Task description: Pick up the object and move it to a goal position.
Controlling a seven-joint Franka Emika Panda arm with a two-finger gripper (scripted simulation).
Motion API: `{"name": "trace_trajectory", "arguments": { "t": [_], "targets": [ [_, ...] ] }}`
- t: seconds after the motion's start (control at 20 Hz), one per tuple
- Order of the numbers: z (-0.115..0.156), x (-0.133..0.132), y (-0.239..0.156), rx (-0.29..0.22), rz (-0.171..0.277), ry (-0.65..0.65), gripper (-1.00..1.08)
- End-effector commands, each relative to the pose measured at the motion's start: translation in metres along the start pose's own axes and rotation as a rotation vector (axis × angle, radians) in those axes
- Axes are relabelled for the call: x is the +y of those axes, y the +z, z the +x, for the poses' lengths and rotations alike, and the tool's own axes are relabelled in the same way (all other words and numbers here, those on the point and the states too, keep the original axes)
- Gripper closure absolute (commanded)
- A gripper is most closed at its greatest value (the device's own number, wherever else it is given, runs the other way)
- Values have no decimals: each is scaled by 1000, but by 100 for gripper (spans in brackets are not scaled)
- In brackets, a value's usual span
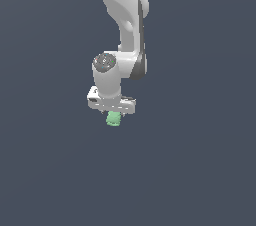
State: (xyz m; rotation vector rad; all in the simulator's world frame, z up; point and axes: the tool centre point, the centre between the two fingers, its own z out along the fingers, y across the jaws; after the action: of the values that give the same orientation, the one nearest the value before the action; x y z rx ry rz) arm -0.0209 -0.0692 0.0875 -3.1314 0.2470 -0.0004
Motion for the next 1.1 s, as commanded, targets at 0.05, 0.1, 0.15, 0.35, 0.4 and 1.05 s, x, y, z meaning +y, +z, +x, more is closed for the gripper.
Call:
{"name": "trace_trajectory", "arguments": {
  "t": [0.05,0.1,0.15,0.35,0.4,1.05],
  "targets": [
    [-1,0,12,-1,0,1,-92],
    [-1,1,17,-1,0,2,-92],
    [-1,1,23,-1,0,2,-92],
    [-1,1,40,0,-1,4,-92],
    [-1,1,43,0,-1,4,-92],
    [-1,1,47,0,0,5,108]
  ]
}}
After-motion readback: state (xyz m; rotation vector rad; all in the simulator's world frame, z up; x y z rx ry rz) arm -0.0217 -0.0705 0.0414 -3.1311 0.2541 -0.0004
